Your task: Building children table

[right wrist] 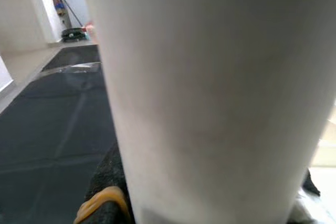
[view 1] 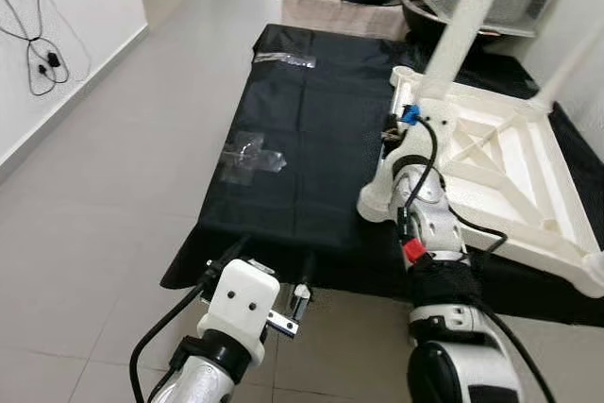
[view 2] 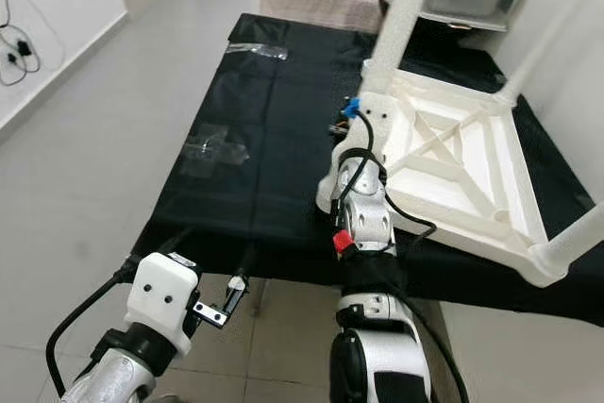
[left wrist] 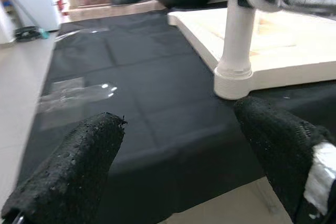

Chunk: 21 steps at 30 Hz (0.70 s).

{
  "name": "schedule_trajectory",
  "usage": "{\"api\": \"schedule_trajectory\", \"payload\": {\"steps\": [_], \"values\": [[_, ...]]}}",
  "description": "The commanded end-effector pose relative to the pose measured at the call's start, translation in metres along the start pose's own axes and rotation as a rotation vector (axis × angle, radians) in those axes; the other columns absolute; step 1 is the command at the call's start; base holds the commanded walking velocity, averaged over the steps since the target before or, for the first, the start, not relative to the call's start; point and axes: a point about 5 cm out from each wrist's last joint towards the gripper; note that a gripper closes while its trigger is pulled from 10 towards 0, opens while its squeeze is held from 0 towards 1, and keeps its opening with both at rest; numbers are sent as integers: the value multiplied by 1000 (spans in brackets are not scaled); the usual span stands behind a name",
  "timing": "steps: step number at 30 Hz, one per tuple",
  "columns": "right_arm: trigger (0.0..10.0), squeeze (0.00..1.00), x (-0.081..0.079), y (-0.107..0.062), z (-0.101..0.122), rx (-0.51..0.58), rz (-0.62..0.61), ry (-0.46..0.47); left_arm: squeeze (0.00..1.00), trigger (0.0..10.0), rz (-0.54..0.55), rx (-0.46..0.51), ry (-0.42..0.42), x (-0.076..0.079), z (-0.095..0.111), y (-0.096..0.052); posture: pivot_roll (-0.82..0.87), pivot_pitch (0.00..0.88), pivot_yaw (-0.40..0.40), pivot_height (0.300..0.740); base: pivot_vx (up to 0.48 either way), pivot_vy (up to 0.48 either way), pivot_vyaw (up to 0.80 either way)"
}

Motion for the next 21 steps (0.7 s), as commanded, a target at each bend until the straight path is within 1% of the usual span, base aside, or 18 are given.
{"api": "schedule_trajectory", "payload": {"steps": [1, 2, 3, 4, 5, 7, 9, 10, 11, 12, 13, 14, 15, 16, 17, 19, 20, 21], "values": [[745, 0, -2, -7, -24, -111, -25, 26, 0, 10000, -11, -7, -1, 3, -2, -1, 170, 89, -106, 740, 0, 0, 0], [745, 0, -2, -7, -24, -111, -25, 26, 0, 10000, -11, -7, -1, 3, -2, -1, 170, 89, -106, 740, 0, 0, 0], [10000, 0, -15, -8, -20, -65, 42, 67, 0, 10000, -13, -7, -1, 3, -2, -1, 171, 87, -106, 740, 0, 0, 0], [10000, 0, -15, -8, -20, -65, 42, 67, 0, 10000, -13, -7, -1, 3, -2, -1, 171, 87, -106, 740, 0, 0, 0], [10000, 1000, -26, -7, -13, -6, 127, 93, 0, 10000, -14, -7, -1, 4, -2, -1, 169, 87, -106, 740, 0, 0, 0], [10000, 1000, -31, -4, -6, 46, 190, 100, 0, 10000, -14, -8, -1, 4, -2, -1, 169, 89, -108, 740, 0, 0, 0], [10000, 1000, -31, -4, -6, 46, 190, 100, 0, 10000, -14, -8, -1, 4, -2, -1, 169, 89, -108, 740, 0, 0, 0], [10000, 1000, -35, -1, 1, 73, 243, 98, 0, 10000, -14, -9, -1, 4, -2, -1, 168, 91, -108, 740, 0, 0, 0], [10000, 0, -40, 2, 3, 47, 336, 139, 0, 10000, -13, -9, -1, 4, -2, 0, 168, 93, -109, 740, 0, 0, 0], [10000, 0, -44, 3, 6, 23, 446, 177, 0, 10000, -13, -9, -1, 3, -2, 0, 166, 95, -108, 740, 0, 0, 0], [10000, 0, -44, 3, 6, 23, 446, 177, 0, 10000, -13, -9, -1, 3, -2, 0, 166, 95, -108, 740, 0, 0, 0], [10000, 0, -49, 2, 8, -21, 583, 225, 0, 10000, -13, -9, -1, 3, -2, 0, 166, 96, -107, 740, 0, 0, 0], [10000, 0, -49, 2, 8, -21, 583, 225, 0, 10000, -13, -9, -1, 3, -2, 0, 166, 96, -107, 740, 0, 0, 0], [10000, 0, -52, -1, 9, -60, 729, 263, 0, 10000, -13, -8, -1, 3, -2, 0, 167, 97, -108, 740, 0, 0, 0], [10000, 0, -52, -7, 8, -108, 919, 255, 0, 10000, -14, -8, -1, 3, -2, 0, 168, 98, -109, 740, 0, 0, 0], [10000, 0, -48, -17, 5, -189, 1168, 209, 0, 10000, -13, -6, 1, 3, -2, 1, 169, 98, -111, 740, 0, 0, 0], [10000, 0, -48, -17, 5, -189, 1168, 209, 0, 10000, -13, -6, 1, 3, -2, 1, 169, 98, -111, 740, 0, 0, 0], [10000, 0, -47, -20, 2, -222, 1247, 186, 0, 10000, -13, -5, 2, 3, -2, 1, 170, 99, -112, 740, 0, 0, 0]]}}
Point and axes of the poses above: a point about 5 cm out from each wrist's last joint towards the gripper, its own y axis pointing out of the wrist towards the gripper, its own z axis along the axis of the wrist's last joint, x = y × z, and after that the axes turned 4 degrees about y, right-handed
